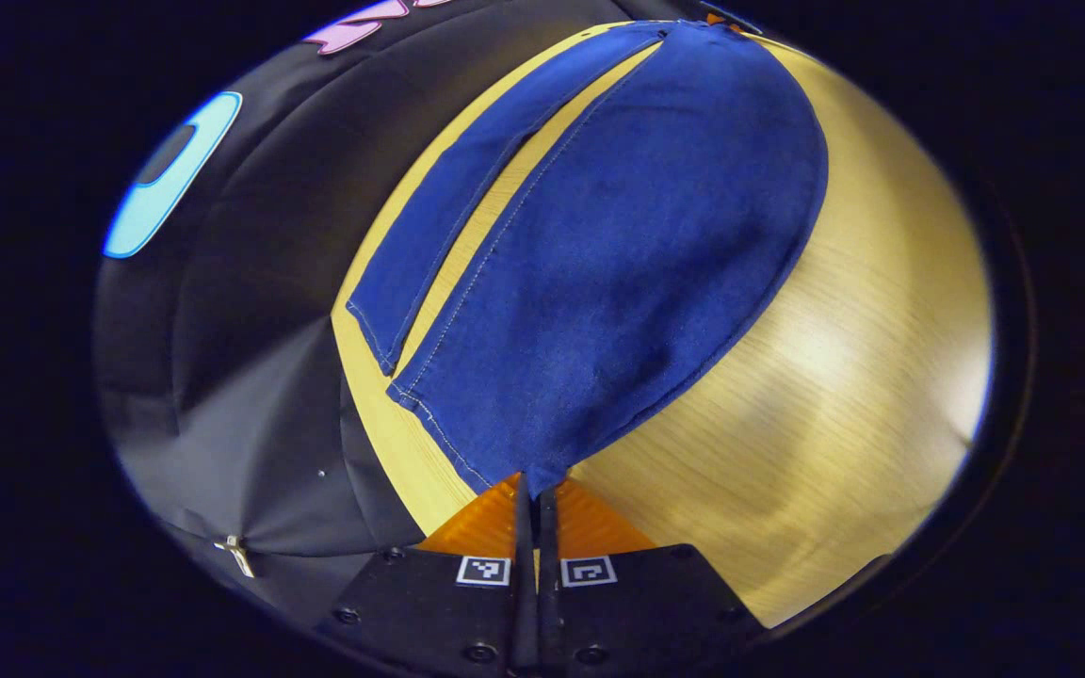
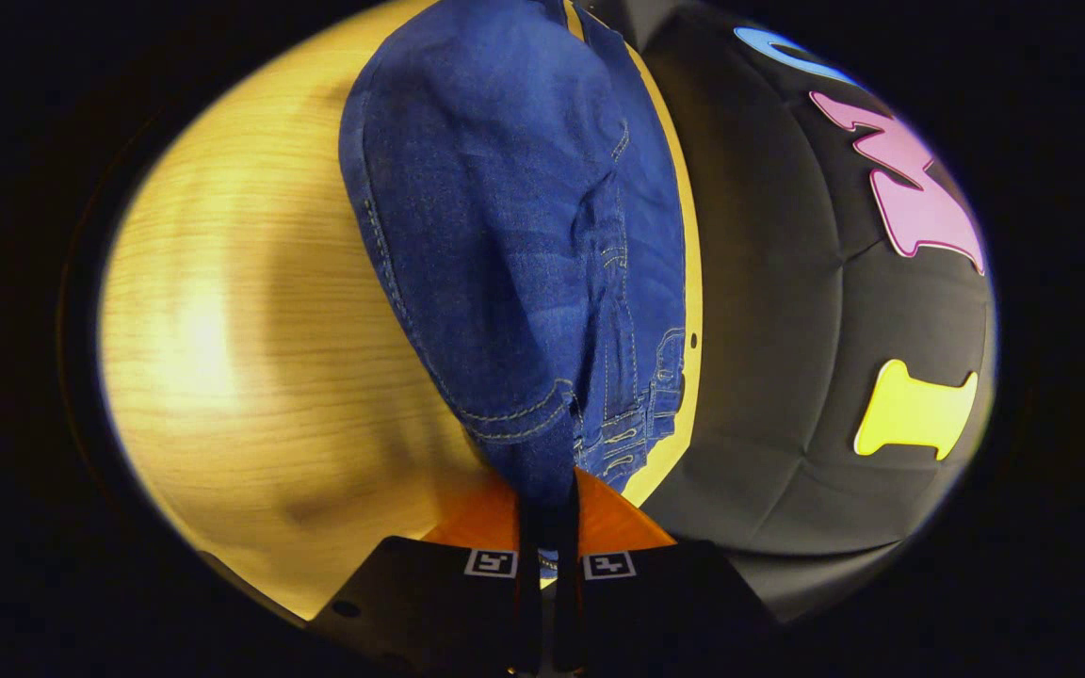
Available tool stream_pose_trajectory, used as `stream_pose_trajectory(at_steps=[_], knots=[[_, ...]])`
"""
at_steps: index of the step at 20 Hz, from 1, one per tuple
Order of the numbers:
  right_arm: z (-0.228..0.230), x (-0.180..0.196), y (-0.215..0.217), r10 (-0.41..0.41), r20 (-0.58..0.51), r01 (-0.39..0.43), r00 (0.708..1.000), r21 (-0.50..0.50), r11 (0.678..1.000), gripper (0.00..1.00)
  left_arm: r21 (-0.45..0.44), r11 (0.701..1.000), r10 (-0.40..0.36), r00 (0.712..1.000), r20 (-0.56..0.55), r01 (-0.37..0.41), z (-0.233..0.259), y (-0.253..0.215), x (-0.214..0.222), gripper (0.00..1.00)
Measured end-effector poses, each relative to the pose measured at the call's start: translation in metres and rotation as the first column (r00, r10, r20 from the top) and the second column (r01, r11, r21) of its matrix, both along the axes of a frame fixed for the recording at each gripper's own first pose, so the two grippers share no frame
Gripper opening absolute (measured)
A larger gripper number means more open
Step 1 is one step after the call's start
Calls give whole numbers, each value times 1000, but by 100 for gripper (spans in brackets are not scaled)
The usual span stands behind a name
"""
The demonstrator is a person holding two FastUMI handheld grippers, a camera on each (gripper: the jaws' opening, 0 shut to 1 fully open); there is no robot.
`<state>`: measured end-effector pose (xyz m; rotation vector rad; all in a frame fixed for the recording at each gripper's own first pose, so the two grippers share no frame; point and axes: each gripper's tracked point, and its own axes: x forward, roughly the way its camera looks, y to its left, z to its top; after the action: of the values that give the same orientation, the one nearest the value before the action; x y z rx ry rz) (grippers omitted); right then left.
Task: Grasp the waist and the cuffs of the jeans and fold them to make the two legs overlap; first hold the waist and fold one-third of the jeans toward the cuffs, then hold the cuffs and fold the remaining one-third in the same direction to finish folding.
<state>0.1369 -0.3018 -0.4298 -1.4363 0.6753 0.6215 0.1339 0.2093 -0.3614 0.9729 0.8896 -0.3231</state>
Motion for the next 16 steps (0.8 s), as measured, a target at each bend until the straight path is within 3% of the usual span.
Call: stream_pose_trajectory(at_steps=[7,10,14,16], knots=[[30,-15,5,6,-45,-6,999,-8,1000,7,-69,996,57,996,-74,-62,1,-6,-1,6],[74,2,12,-60,-3,60,998,48,997,7,-193,959,193,977,-93,-208,10,-8,7,6],[118,45,31,-170,42,161,985,166,973,7,-384,806,440,890,-122,-451,40,3,32,6],[130,70,39,-225,36,211,974,230,950,7,-485,677,550,818,-169,-555,69,3,58,6]])
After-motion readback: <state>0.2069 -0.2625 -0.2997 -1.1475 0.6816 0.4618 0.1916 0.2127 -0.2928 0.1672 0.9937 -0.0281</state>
